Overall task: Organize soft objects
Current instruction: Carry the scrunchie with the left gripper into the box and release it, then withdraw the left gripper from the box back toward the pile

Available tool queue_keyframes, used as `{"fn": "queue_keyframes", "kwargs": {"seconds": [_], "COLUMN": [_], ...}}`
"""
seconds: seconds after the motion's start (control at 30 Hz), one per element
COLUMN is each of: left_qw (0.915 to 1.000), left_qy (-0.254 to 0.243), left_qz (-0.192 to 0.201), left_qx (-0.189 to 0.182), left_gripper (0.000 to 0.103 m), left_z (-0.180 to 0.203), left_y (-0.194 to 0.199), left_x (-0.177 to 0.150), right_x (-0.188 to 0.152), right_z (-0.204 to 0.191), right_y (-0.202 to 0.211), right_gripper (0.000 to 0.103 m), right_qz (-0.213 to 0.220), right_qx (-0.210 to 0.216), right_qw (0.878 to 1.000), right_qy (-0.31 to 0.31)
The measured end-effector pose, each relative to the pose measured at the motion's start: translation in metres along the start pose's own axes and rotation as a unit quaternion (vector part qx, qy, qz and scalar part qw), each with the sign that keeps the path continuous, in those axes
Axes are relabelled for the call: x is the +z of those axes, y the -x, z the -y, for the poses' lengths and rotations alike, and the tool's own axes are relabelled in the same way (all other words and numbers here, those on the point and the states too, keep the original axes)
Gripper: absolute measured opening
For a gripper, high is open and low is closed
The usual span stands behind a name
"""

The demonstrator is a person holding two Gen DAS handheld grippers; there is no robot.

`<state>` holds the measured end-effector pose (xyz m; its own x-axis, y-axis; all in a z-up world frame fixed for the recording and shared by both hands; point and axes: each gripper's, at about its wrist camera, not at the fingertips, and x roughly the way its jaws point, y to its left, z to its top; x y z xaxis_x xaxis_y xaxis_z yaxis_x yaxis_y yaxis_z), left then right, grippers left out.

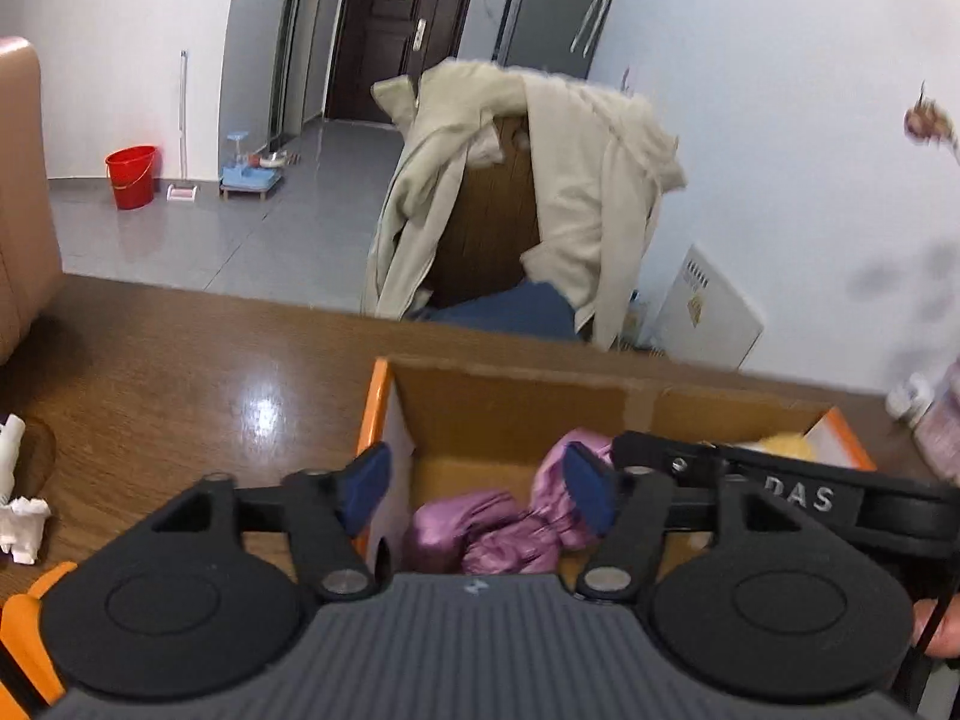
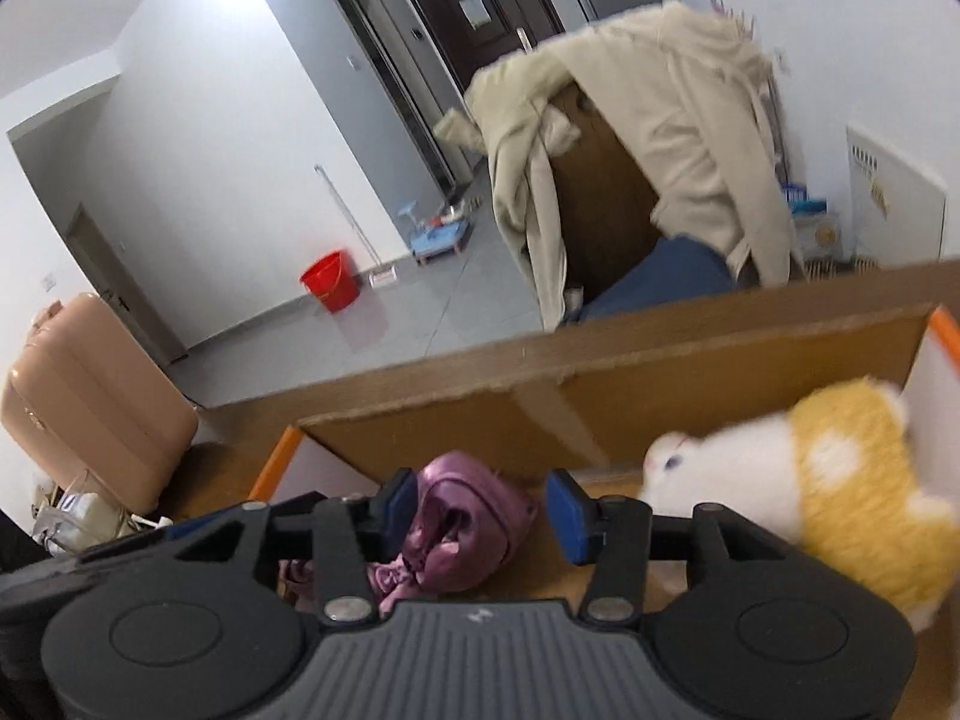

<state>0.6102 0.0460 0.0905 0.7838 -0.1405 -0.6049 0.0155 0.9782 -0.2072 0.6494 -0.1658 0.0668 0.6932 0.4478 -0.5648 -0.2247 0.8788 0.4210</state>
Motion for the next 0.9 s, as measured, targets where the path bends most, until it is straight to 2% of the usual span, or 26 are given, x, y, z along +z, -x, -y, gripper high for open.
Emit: {"fn": "queue_keyframes", "kwargs": {"seconds": [0.07,0.3,0.4,0.5,0.6,0.67,0.8,0.9], "left_qw": [0.9997,0.9964,0.9941,0.9911,0.9864,0.9826,0.9737,0.9685], "left_qy": [0.009,-0.016,-0.035,-0.063,-0.094,-0.112,-0.128,-0.132], "left_qz": [0.022,0.083,0.103,0.118,0.133,0.146,0.186,0.210], "left_qx": [0.007,0.004,0.002,-0.003,-0.016,-0.025,-0.034,-0.026], "left_gripper": [0.078,0.087,0.090,0.094,0.096,0.098,0.103,0.103], "left_z": [0.000,0.013,0.015,0.019,0.022,0.024,0.025,0.027], "left_y": [0.021,0.126,0.178,0.227,0.275,0.302,0.359,0.384], "left_x": [0.006,0.020,0.010,-0.015,-0.051,-0.077,-0.141,-0.197], "right_x": [0.006,0.035,0.032,0.018,-0.010,-0.034,-0.098,-0.156], "right_z": [-0.006,-0.031,-0.036,-0.038,-0.041,-0.041,-0.039,-0.041], "right_y": [0.020,0.118,0.170,0.223,0.277,0.311,0.363,0.390], "right_gripper": [0.051,0.069,0.074,0.079,0.085,0.086,0.088,0.089], "right_qz": [0.013,0.065,0.081,0.100,0.123,0.137,0.155,0.171], "right_qx": [-0.002,-0.009,-0.016,-0.017,-0.022,-0.021,-0.011,-0.009], "right_qw": [1.000,0.996,0.994,0.989,0.982,0.977,0.971,0.964], "right_qy": [0.009,0.057,0.078,0.108,0.142,0.159,0.182,0.201]}}
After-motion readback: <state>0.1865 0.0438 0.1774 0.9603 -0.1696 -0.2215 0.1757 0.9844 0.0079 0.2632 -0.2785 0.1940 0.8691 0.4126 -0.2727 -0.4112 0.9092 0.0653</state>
